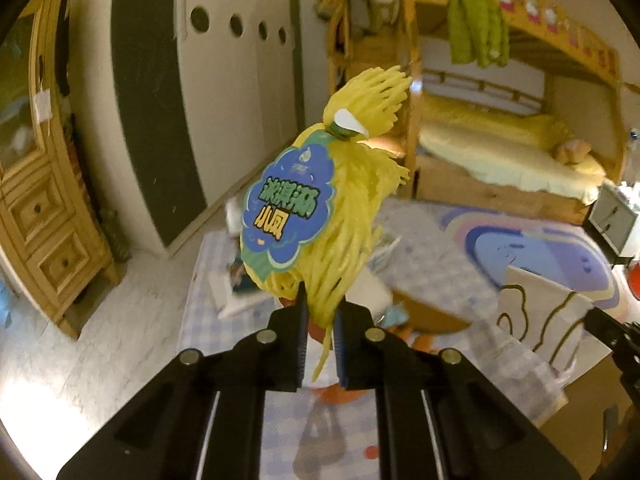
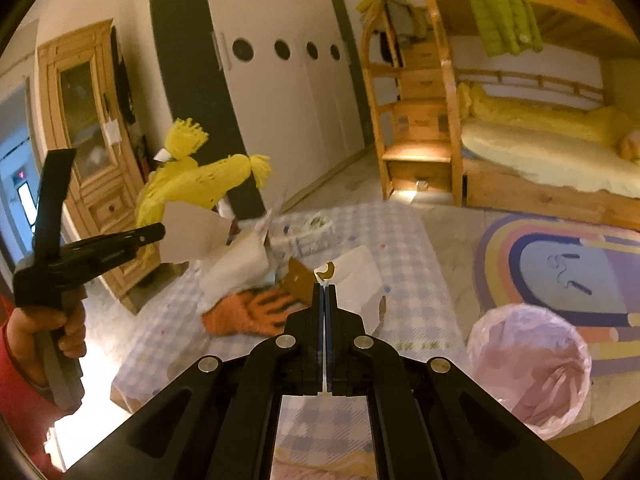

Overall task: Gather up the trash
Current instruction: 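Carry the yellow net with the left gripper while the right gripper carries its item to the bin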

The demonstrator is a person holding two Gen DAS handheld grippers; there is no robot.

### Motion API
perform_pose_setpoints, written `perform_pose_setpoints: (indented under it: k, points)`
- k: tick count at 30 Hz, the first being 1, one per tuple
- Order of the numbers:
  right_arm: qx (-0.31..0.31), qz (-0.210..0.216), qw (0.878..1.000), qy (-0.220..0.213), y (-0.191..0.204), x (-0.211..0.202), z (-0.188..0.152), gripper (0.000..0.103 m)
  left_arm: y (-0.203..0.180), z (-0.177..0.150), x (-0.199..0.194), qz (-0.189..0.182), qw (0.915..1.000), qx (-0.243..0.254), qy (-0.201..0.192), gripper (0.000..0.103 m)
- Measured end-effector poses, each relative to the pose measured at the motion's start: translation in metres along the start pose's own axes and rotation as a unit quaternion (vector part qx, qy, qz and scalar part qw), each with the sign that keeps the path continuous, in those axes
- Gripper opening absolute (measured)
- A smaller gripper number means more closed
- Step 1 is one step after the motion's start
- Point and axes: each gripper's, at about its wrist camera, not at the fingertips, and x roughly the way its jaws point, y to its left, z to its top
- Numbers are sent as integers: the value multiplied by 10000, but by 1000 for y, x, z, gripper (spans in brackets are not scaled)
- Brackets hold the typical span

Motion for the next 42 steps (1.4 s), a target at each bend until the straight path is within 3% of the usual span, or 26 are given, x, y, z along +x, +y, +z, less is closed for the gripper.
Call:
perform_pose_setpoints:
  k: [7, 14, 19, 25, 33, 42]
  points:
    - [97, -281, 9990, -323, -23, -40, 15, 0, -53, 2, -32, -839, 9959, 257, -222, 9]
    - [294, -927, 9951, -187, -64, -58, 0, 0, -137, -19, -9, -1792, 9818, 615, 151, 9]
    - [549, -1335, 9894, -129, -101, -68, -11, 0, -183, -27, -10, -2264, 9694, 934, 157, 9]
    - [777, -1594, 9841, -21, -129, -70, -20, 0, -198, -25, -1, -2458, 9631, 1087, 171, 9]
    - [1151, -1755, 9777, 96, -166, -71, -38, 0, -221, -23, 25, -2694, 9548, 1162, 482, 9]
    - [1267, -1858, 9744, 30, -178, -85, -42, 0, -240, -26, 28, -2787, 9506, 1250, 543, 9]
